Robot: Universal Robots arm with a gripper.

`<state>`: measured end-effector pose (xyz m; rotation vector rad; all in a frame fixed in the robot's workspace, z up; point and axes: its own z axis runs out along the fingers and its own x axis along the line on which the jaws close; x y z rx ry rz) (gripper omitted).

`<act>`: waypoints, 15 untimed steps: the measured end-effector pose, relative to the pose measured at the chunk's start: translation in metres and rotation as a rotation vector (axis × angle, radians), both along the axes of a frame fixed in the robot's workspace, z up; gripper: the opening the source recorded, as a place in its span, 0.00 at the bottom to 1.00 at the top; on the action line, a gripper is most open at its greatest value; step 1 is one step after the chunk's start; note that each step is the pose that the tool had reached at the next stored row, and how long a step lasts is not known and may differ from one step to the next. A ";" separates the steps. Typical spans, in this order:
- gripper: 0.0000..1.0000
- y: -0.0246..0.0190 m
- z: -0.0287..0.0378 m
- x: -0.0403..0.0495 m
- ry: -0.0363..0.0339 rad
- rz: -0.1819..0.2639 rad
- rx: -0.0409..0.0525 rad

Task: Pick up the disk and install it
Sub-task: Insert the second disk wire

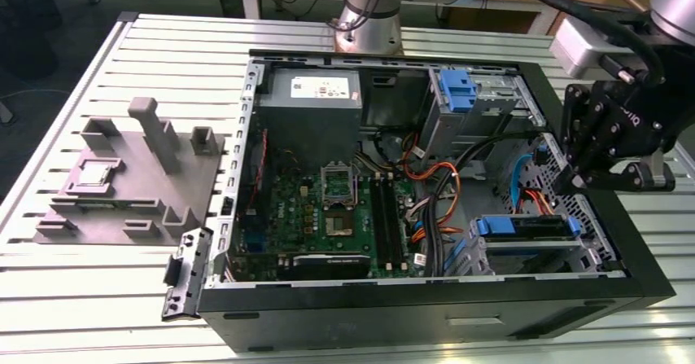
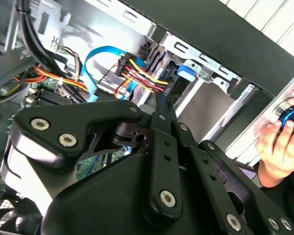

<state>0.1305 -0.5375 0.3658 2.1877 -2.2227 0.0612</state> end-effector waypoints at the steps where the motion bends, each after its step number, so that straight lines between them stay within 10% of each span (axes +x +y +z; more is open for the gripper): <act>1: 0.10 0.0016 0.0006 -0.0001 0.0000 0.000 0.0000; 15: 0.10 0.0180 0.0075 -0.0031 0.0000 0.000 0.0000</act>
